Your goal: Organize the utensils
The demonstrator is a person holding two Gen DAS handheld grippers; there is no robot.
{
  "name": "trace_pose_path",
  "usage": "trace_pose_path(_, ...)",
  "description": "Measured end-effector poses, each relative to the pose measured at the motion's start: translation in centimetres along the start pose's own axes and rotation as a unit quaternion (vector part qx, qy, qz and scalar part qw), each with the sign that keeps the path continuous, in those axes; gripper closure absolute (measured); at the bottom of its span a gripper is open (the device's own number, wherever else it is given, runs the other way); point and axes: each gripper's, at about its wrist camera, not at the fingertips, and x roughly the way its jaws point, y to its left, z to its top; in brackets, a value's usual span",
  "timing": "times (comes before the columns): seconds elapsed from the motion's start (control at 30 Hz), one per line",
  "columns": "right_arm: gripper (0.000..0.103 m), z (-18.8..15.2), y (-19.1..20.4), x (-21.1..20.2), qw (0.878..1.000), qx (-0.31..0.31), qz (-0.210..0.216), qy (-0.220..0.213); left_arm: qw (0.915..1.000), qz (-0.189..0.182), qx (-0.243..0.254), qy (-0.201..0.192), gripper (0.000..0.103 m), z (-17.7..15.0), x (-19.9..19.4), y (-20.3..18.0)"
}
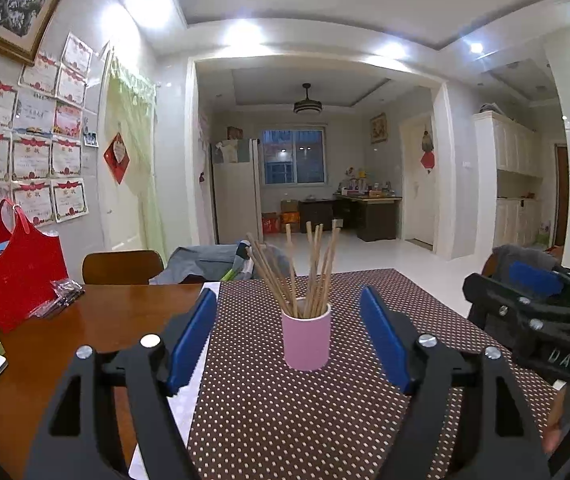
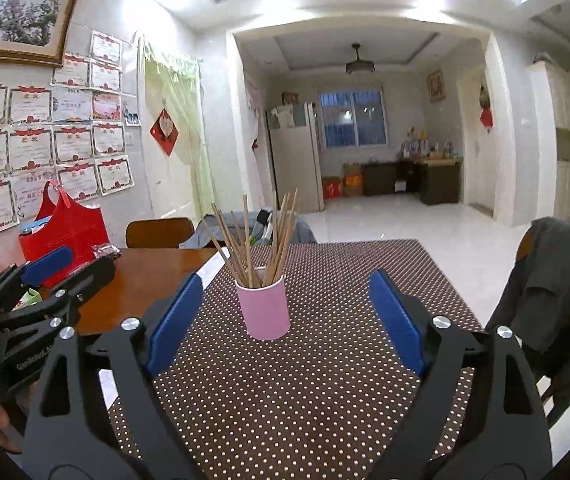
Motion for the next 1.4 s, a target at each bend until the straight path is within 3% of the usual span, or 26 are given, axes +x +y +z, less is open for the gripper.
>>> trace_pose_path(0.33, 0.012, -0.7, 1.0, -5.3, 0.998, -0.025, -0.023, -0.058, 0.9995, -0.017, -0.004, -0.027, 0.026, 0.5, -4.5, -0.8)
trace_pose_path(0.6, 0.011, -0.6, 1.8, -7.0, 0.996, -0.041, -0.024, -0.081, 0.9994, 0.003, -0.002, -0.036, 0.025, 0.7, -5.8, -1.2)
trace_pose_path(1.4, 0.010, -0.9, 1.7, -6.8, 0.996, -0.041, -0.026, -0.079, 0.9994, 0.010, -0.004, -0.034, 0.025, 0.8, -5.0, -1.3)
